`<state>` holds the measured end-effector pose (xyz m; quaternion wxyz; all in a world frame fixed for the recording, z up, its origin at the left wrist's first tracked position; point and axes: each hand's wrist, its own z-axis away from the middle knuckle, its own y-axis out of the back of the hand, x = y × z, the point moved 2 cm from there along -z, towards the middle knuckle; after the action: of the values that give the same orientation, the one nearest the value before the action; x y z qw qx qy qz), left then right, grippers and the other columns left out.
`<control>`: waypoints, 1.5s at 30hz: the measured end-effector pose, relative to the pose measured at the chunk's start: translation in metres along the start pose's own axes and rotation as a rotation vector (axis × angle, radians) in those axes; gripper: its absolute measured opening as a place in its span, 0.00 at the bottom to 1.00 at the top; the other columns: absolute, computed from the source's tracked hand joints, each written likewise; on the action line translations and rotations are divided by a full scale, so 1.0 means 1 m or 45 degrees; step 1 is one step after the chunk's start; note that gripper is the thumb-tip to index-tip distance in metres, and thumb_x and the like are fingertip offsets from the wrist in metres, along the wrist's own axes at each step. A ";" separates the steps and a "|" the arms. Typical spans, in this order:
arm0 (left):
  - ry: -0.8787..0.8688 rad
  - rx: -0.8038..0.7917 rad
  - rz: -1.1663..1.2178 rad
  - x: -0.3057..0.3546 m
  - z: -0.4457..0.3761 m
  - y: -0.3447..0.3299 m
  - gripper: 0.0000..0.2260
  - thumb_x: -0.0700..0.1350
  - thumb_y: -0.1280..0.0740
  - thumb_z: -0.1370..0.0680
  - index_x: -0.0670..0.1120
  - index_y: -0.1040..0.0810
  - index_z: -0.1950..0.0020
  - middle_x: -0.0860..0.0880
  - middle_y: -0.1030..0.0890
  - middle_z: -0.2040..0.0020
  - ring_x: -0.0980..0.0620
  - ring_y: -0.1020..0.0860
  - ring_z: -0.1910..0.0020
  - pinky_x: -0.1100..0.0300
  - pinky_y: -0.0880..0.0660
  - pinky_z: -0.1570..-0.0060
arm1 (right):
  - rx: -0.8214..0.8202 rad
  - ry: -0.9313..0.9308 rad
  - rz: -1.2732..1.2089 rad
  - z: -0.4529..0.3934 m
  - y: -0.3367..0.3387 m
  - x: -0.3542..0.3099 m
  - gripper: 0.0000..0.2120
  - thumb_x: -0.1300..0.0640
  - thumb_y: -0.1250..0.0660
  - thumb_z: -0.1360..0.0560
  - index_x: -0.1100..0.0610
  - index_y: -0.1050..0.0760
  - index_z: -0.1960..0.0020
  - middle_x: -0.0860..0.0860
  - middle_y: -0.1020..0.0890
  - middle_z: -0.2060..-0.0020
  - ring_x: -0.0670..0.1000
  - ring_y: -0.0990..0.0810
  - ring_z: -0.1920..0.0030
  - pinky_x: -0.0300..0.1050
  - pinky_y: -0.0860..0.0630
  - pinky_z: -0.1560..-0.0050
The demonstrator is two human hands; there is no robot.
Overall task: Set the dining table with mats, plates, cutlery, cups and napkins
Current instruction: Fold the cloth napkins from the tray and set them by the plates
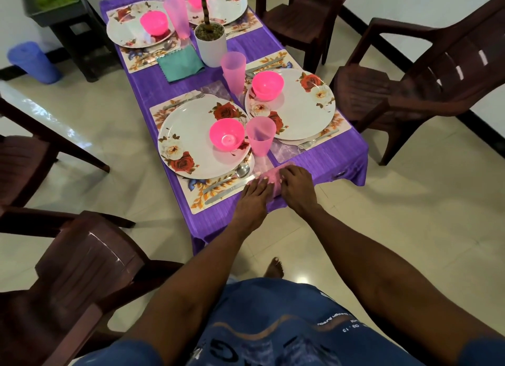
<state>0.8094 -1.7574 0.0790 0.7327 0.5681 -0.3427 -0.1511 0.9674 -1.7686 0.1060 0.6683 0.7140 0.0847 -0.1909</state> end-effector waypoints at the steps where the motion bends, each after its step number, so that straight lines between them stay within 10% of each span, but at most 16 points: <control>1: -0.010 0.007 0.000 0.000 0.001 0.003 0.33 0.43 0.35 0.20 0.46 0.49 0.20 0.45 0.47 0.20 0.42 0.53 0.21 0.46 0.50 0.22 | 0.026 -0.004 0.001 -0.002 0.003 -0.002 0.18 0.53 0.30 0.24 0.63 0.23 0.39 0.61 0.20 0.41 0.61 0.22 0.40 0.56 0.28 0.37; 14: 0.231 0.327 0.128 -0.025 0.026 0.037 0.22 0.40 0.43 0.19 0.38 0.35 0.25 0.39 0.31 0.27 0.41 0.36 0.26 0.47 0.42 0.25 | 0.068 0.080 0.204 0.000 -0.006 -0.037 0.20 0.57 0.26 0.29 0.66 0.25 0.41 0.63 0.19 0.45 0.62 0.21 0.43 0.55 0.24 0.41; 27: 0.333 0.692 -0.111 -0.144 0.091 0.073 0.11 0.41 0.41 0.25 0.42 0.24 0.46 0.42 0.21 0.52 0.40 0.24 0.54 0.49 0.29 0.54 | 0.139 0.414 0.098 -0.018 -0.067 -0.199 0.10 0.59 0.41 0.28 0.62 0.25 0.51 0.59 0.23 0.55 0.61 0.26 0.55 0.54 0.32 0.54; 35: 0.671 0.476 -0.010 -0.278 0.163 0.097 0.11 0.42 0.41 0.19 0.42 0.24 0.41 0.42 0.21 0.46 0.40 0.25 0.47 0.47 0.30 0.47 | 0.007 0.512 0.013 -0.044 -0.136 -0.336 0.09 0.62 0.42 0.28 0.62 0.24 0.53 0.60 0.22 0.58 0.60 0.24 0.58 0.52 0.30 0.54; 45: 0.948 -0.095 0.069 -0.393 0.215 0.107 0.15 0.46 0.42 0.19 0.41 0.27 0.36 0.41 0.27 0.37 0.41 0.30 0.37 0.47 0.32 0.38 | -0.722 0.345 0.233 -0.080 -0.194 -0.430 0.19 0.61 0.41 0.25 0.61 0.30 0.34 0.59 0.25 0.38 0.59 0.26 0.39 0.53 0.30 0.36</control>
<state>0.3635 -1.6410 0.0751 0.8311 0.5478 -0.0623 0.0730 0.5148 -1.6136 0.0959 0.8375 0.5231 0.1581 -0.0020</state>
